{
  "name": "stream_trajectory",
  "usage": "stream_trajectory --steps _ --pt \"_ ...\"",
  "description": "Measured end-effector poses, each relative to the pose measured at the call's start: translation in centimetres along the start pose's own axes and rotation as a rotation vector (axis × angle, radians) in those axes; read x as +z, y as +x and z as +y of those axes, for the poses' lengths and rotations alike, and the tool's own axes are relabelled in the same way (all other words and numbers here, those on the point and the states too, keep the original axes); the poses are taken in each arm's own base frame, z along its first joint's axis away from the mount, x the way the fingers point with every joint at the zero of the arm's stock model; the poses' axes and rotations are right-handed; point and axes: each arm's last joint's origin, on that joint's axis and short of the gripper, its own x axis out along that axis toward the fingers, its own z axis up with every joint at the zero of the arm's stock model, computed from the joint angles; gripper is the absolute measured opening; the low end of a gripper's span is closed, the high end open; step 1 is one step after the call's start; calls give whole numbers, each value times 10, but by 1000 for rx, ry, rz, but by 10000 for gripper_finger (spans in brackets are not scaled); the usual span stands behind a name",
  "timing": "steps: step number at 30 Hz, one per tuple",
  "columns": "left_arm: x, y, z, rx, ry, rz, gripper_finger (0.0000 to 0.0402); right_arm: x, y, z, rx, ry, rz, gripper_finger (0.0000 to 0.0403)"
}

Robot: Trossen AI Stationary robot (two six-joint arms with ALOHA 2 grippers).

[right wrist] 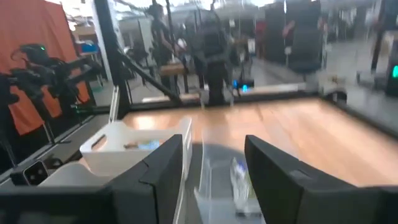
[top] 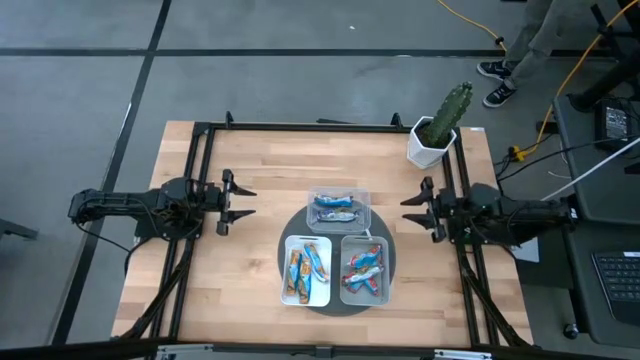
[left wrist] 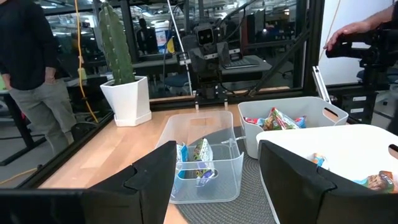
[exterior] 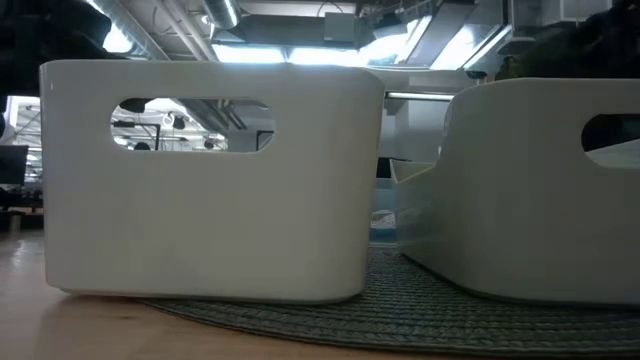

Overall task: Pick and place Granola Bars by type
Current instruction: Return to Home Position

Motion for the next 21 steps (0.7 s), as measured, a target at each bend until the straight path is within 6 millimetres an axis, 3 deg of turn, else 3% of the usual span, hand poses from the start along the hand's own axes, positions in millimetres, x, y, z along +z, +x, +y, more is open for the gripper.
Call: stream_trajectory --steps 21 --pt "0 0 0 1 0 0 221 -2 0 0 -4 -9 18 177"
